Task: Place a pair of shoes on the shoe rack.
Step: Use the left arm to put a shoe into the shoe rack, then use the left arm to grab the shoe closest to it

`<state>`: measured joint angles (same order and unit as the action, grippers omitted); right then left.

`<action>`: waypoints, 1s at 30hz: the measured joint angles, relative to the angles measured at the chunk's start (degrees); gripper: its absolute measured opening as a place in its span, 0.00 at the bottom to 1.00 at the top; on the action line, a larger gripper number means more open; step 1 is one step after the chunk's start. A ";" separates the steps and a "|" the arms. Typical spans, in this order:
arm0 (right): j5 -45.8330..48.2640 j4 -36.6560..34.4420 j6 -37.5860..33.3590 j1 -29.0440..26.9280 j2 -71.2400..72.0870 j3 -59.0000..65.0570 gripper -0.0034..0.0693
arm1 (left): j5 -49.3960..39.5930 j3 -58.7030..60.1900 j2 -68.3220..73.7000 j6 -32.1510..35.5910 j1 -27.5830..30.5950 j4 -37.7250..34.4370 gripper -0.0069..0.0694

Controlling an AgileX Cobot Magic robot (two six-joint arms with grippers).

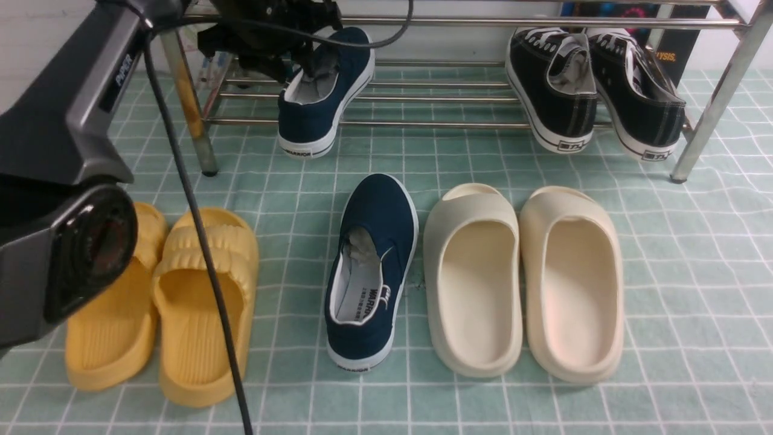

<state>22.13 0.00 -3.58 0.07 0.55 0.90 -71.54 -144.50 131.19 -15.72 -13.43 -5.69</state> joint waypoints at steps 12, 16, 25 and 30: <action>0.00 0.00 0.00 0.00 0.00 0.00 0.38 | 1.08 42.04 -24.46 1.25 -2.32 -2.84 0.41; 0.00 0.00 0.00 0.00 0.00 0.00 0.38 | 9.75 59.58 -25.84 1.46 -7.74 -3.67 0.43; 0.00 0.00 0.00 0.00 0.00 0.00 0.38 | 21.56 64.74 -23.60 -1.45 -14.93 0.50 0.61; 0.00 0.00 0.00 0.00 0.00 0.00 0.38 | 22.39 64.74 -23.09 -6.70 -14.93 5.25 0.47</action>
<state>22.13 0.00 -3.58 0.07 0.55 0.90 -49.15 -79.75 108.10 -22.42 -28.36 -0.44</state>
